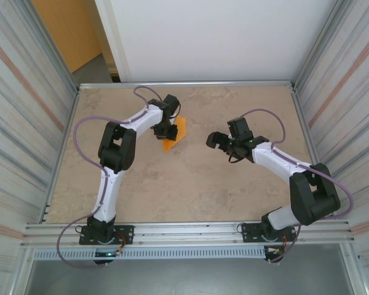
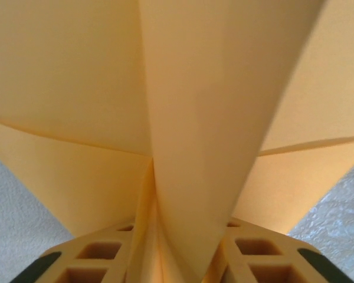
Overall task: Fold a paper plane with a square sheet of paper (pick it up from the middle)
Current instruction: Move the paper plane to the center of the table.
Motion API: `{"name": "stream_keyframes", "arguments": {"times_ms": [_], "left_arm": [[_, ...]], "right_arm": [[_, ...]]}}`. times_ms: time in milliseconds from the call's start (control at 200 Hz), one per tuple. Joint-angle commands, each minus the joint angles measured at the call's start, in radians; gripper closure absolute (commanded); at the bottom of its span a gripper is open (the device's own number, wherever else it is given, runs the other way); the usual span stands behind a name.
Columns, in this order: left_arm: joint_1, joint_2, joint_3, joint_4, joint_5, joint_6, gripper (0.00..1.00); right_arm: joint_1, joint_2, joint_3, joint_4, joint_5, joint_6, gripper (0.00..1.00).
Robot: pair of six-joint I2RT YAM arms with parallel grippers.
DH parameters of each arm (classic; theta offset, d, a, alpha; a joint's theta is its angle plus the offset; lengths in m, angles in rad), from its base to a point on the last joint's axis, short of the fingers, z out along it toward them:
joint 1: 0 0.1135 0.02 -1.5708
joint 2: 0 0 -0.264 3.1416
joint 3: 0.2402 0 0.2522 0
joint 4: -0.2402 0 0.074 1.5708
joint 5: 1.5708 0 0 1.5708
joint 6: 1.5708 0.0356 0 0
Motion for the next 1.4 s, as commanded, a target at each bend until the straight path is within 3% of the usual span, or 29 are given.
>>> {"name": "stream_keyframes", "arguments": {"times_ms": [0,140,606,762,1042,1398], "left_arm": [[0.001,0.055,-0.035,-0.003,-0.045,-0.054,0.64],[0.000,0.058,-0.035,0.013,-0.077,-0.098,0.58],[0.029,0.063,-0.017,0.077,0.000,-0.202,0.61],[0.039,0.056,-0.016,0.079,-0.026,-0.243,0.60],[0.039,0.077,-0.002,0.078,-0.021,-0.202,0.58],[0.041,-0.132,0.028,0.062,0.029,-0.199,0.51]], "right_arm": [[0.004,0.002,0.003,-0.027,0.013,0.008,0.01],[0.002,0.006,0.002,-0.024,0.013,0.010,0.01],[0.002,0.014,0.009,-0.022,0.012,0.009,0.01],[0.002,0.019,0.012,-0.020,0.008,0.010,0.01],[0.003,0.020,0.013,-0.018,0.003,0.011,0.01],[0.000,-0.026,0.045,-0.067,0.067,-0.002,0.01]]}}
